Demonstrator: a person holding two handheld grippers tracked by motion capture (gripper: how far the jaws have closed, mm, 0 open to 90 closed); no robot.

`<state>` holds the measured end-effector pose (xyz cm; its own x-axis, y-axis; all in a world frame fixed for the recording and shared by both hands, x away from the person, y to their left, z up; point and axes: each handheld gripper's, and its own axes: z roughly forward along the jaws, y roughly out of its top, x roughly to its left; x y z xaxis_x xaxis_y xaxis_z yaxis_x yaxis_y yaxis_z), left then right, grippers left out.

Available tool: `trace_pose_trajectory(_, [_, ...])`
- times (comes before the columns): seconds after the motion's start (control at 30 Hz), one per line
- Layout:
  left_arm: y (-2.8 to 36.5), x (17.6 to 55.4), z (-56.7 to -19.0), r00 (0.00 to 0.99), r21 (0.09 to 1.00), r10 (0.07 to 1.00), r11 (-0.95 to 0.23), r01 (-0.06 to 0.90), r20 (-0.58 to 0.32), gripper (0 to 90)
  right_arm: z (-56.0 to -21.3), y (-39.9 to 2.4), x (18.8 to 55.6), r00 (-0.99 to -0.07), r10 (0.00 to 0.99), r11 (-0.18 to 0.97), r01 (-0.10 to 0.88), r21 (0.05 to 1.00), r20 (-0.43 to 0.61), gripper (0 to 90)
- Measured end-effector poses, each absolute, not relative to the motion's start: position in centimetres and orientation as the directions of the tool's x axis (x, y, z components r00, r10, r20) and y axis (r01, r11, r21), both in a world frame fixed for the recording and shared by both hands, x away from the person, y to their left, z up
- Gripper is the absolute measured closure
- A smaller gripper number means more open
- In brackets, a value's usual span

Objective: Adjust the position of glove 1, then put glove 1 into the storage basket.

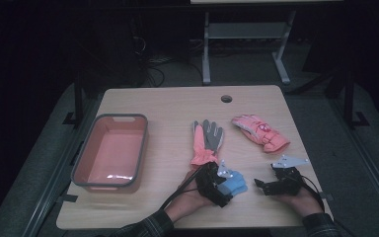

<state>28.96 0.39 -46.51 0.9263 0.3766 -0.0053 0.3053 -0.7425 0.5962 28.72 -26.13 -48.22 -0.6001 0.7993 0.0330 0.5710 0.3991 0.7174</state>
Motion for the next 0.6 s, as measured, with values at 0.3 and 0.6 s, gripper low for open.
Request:
trace_pose_trajectory(0.3, [0.78,28.85,-46.09,0.936,0.606,0.351,-0.743,0.284,-0.008,36.5,-48.22,-26.12,28.71,-0.601,0.799,0.399,0.571,0.717,0.034,9.8])
trace_pose_trajectory(0.6, [0.81,28.84,-45.74,0.950,0.598,0.311,-0.760,0.256,-0.011,66.0,-48.22,-26.10,28.72,-0.601,0.799,0.399,0.571,0.718,0.034,9.8])
